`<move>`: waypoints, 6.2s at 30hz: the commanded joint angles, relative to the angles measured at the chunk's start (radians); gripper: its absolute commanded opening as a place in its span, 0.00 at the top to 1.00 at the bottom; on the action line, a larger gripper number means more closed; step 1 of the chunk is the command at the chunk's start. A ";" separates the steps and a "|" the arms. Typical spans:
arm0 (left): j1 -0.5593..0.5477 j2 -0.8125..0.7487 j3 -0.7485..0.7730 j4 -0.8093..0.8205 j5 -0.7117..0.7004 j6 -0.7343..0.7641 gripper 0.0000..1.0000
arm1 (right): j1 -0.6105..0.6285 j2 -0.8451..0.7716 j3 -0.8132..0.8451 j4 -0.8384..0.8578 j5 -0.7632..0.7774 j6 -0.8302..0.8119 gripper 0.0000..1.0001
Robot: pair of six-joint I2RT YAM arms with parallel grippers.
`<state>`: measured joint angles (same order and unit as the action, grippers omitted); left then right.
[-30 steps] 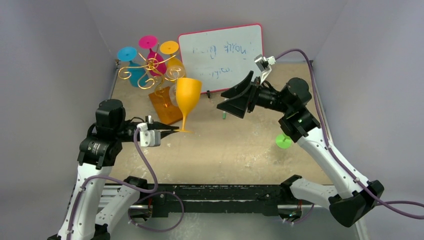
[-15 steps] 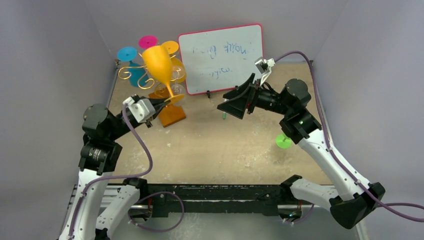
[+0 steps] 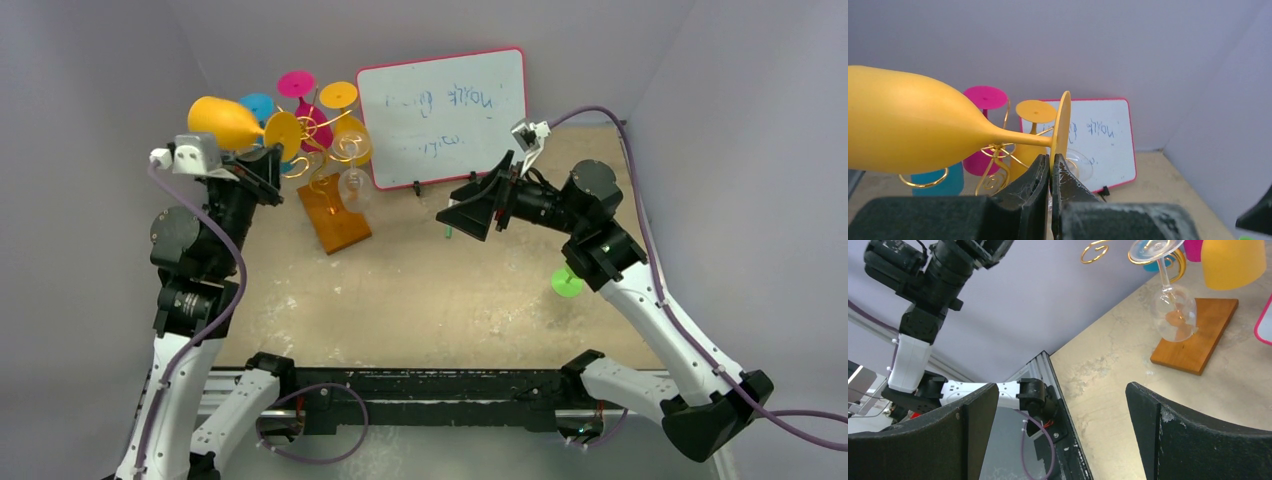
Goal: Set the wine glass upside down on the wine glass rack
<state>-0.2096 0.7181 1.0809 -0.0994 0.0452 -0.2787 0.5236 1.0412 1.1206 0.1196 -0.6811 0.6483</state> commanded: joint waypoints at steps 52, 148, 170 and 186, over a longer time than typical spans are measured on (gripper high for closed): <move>0.004 0.308 0.328 -0.513 -0.595 -1.151 1.00 | 0.001 -0.096 0.000 -0.080 0.106 -0.113 0.00; 0.167 0.335 0.213 -0.388 -0.448 -1.211 1.00 | 0.001 -0.101 0.035 -0.204 0.224 -0.152 0.00; 0.168 0.323 0.194 -0.429 -0.439 -1.186 0.92 | 0.001 -0.065 0.088 -0.389 0.559 -0.053 0.00; 0.168 0.285 0.229 -0.513 -0.497 -1.095 0.77 | 0.001 0.027 0.162 -0.678 0.902 0.117 0.00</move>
<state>-0.0460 1.0302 1.2778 -0.6060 -0.4171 -1.4345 0.5236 1.0557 1.2194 -0.4870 0.1093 0.7204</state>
